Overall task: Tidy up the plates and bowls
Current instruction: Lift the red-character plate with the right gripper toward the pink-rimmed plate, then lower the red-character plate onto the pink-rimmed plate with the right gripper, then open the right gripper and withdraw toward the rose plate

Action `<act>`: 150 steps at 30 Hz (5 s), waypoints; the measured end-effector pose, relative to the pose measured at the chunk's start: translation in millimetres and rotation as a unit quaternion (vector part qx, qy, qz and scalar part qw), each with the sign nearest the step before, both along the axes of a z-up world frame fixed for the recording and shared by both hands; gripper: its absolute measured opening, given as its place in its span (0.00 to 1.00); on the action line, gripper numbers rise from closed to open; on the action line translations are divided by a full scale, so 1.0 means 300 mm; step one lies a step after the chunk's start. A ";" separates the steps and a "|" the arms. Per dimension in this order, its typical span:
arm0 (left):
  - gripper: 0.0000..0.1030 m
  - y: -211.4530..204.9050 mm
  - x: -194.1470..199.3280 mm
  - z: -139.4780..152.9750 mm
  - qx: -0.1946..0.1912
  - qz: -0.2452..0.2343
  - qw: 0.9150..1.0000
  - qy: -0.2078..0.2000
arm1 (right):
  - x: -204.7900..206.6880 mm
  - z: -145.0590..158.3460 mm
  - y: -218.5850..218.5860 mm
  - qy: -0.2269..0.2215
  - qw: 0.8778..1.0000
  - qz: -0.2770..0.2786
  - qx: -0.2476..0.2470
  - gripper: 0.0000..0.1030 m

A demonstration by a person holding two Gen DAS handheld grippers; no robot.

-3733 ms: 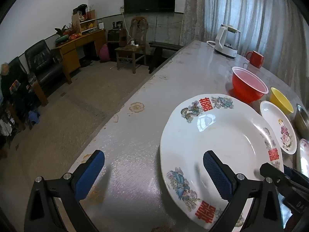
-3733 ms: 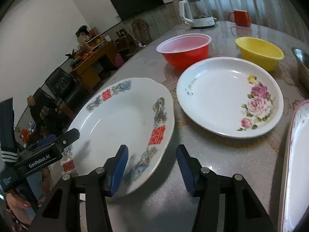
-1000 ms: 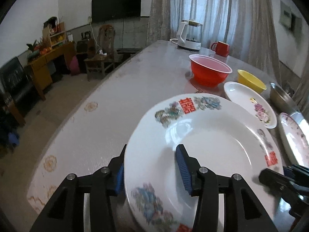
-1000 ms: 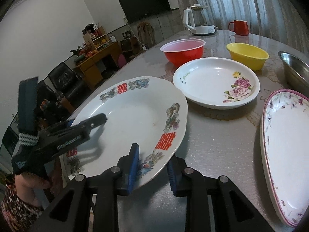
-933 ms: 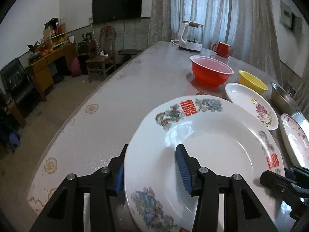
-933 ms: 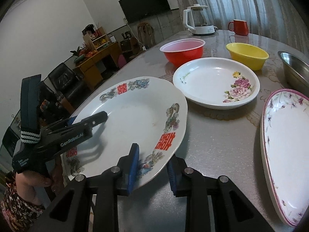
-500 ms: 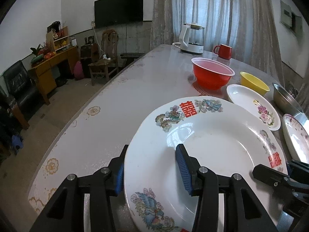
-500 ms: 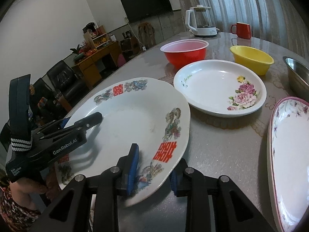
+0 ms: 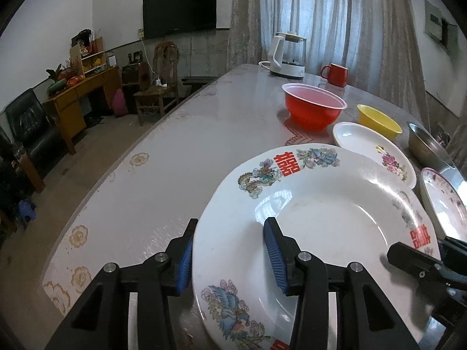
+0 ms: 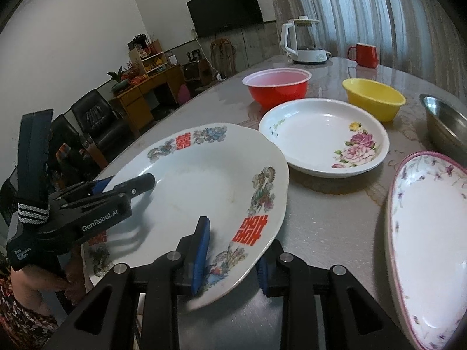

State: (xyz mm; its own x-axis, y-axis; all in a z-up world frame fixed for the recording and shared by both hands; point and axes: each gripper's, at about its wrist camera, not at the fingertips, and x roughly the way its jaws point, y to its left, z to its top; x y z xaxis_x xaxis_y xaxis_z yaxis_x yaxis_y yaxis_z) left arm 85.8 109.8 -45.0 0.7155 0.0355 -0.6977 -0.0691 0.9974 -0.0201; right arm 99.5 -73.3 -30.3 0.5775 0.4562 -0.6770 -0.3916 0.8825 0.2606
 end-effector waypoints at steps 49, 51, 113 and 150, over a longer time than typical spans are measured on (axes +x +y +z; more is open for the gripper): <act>0.39 -0.678 0.009 0.098 -0.010 -0.195 0.980 -0.028 | -0.228 0.128 -0.648 -0.042 0.983 -0.178 0.018 0.20; 0.39 -0.714 0.024 0.097 -0.009 -0.203 0.979 -0.024 | -0.230 0.126 -0.682 -0.040 0.981 -0.190 0.022 0.20; 0.27 -0.760 -0.093 0.080 0.018 -0.244 0.969 -0.031 | -0.285 0.036 -0.801 -0.004 0.957 -0.288 0.023 0.24; 0.80 -0.438 0.021 0.056 -0.042 -0.105 0.994 -0.014 | -0.265 0.109 -0.765 -0.032 0.949 -0.312 0.015 0.34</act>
